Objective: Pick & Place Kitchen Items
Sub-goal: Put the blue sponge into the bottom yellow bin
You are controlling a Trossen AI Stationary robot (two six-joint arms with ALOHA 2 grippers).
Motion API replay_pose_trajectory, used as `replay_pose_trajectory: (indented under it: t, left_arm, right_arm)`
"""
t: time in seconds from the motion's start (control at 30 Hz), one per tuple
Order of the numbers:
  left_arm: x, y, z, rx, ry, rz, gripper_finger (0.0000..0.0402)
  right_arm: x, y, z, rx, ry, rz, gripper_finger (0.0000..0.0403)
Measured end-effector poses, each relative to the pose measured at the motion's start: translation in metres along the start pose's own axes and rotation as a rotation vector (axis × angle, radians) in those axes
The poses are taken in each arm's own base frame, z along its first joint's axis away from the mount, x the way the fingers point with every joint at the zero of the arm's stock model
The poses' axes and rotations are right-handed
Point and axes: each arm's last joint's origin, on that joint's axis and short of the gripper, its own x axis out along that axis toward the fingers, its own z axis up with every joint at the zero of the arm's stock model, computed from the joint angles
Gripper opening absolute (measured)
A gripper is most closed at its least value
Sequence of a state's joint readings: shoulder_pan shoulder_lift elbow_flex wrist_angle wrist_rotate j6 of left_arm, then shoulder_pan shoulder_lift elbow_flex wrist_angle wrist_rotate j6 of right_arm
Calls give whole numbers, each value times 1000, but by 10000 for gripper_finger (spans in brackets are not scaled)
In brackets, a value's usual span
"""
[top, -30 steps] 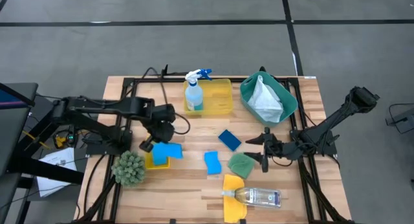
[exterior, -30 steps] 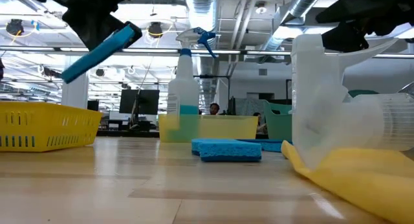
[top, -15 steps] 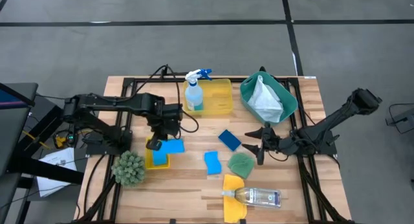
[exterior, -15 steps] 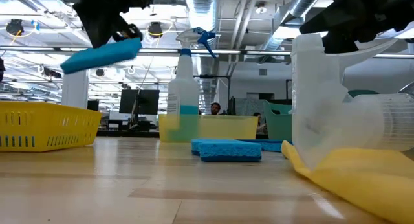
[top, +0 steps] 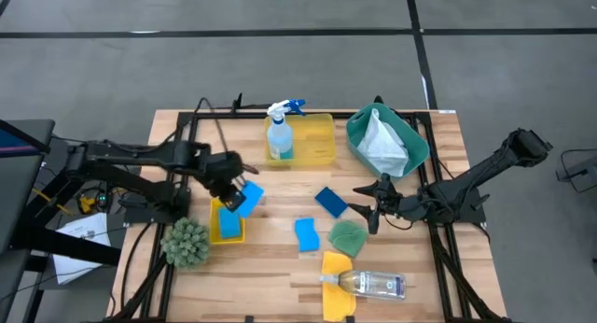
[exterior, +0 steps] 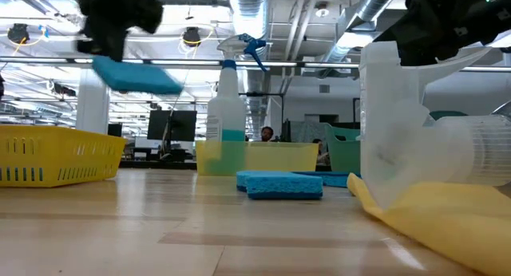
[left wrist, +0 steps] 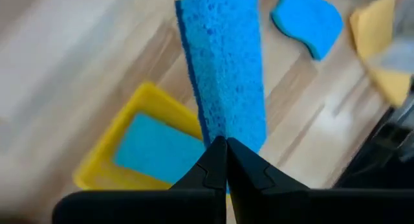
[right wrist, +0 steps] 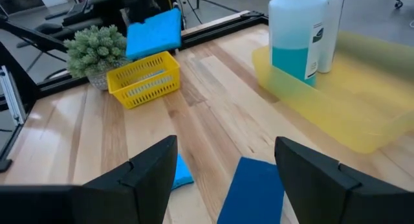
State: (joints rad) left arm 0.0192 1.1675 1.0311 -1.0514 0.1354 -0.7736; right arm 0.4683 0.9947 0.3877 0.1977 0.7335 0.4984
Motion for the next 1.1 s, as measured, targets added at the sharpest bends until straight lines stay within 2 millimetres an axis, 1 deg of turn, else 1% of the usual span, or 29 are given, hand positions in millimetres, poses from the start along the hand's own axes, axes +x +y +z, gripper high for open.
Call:
replay_pose_trajectory:
  t: [0.13, 0.23, 0.3, 0.47, 0.77, 0.97, 1.1]
  left_arm:
    - [7, 11, -25, -211, -45, -18, 0]
    - [9, 16, -44, -331, -90, -17, 0]
    - [8, 16, -55, -389, -117, -24, 0]
    - [5, 8, -73, -482, -159, -35, 0]
    - [21, -7, -94, -559, -150, 39, 0]
    - [26, -11, -100, -582, -198, 61, 0]
    - [31, -13, -102, -591, -201, 89, 0]
  right_arm:
    - [0, -1, -2, -14, 18, 0, 250]
    - [0, -1, -3, -22, 25, -5, 250]
    - [0, -2, -4, -32, 34, -12, 250]
    - [0, -3, -5, -43, 44, -21, 250]
    - [0, -4, -6, -51, 50, -34, 250]
    - [2, -4, -8, -59, 58, -39, 250]
    - [7, -5, -12, -75, 76, -62, 250]
